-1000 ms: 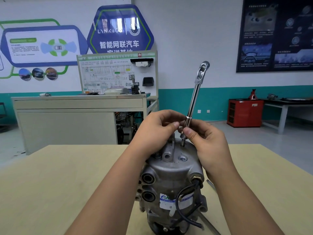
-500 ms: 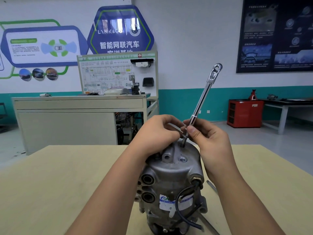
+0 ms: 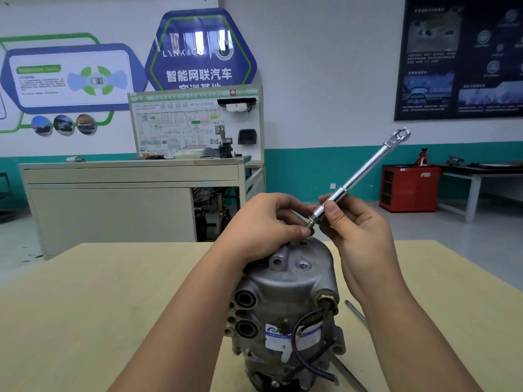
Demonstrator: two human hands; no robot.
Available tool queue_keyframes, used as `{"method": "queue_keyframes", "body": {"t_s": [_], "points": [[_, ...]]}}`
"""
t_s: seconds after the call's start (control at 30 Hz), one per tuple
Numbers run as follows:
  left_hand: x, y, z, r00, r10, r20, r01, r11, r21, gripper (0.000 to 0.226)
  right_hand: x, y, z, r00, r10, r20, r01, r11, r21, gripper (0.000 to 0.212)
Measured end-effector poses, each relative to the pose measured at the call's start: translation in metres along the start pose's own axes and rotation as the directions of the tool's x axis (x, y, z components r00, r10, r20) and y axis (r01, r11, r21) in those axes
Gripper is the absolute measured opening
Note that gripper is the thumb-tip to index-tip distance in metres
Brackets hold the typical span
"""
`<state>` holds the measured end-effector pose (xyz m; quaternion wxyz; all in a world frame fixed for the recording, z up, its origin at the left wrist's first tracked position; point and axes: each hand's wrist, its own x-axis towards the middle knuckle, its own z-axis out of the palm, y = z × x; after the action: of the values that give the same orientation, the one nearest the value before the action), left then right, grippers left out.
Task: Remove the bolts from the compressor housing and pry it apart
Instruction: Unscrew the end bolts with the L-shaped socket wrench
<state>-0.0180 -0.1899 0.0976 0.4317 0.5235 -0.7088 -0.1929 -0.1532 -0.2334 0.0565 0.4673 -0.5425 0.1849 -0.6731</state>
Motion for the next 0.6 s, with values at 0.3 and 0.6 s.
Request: {"method": "queue_keyframes", "body": {"t_s": [0.3, 0.6], "points": [[0.0007, -0.0014, 0.0002, 0.998, 0.033, -0.047, -0.031, 0.998, 0.049, 0.029, 0.0029, -0.0095, -0.0040, 0.997, 0.042, -0.071, -0.035, 0.994, 0.107, 0.013], [0.0021, -0.0087, 0.0010, 0.885, -0.075, -0.460, -0.092, 0.939, -0.331, 0.031, -0.0041, -0.0039, 0.0027, 0.990, 0.043, 0.133, -0.035, 0.997, -0.062, 0.010]]}}
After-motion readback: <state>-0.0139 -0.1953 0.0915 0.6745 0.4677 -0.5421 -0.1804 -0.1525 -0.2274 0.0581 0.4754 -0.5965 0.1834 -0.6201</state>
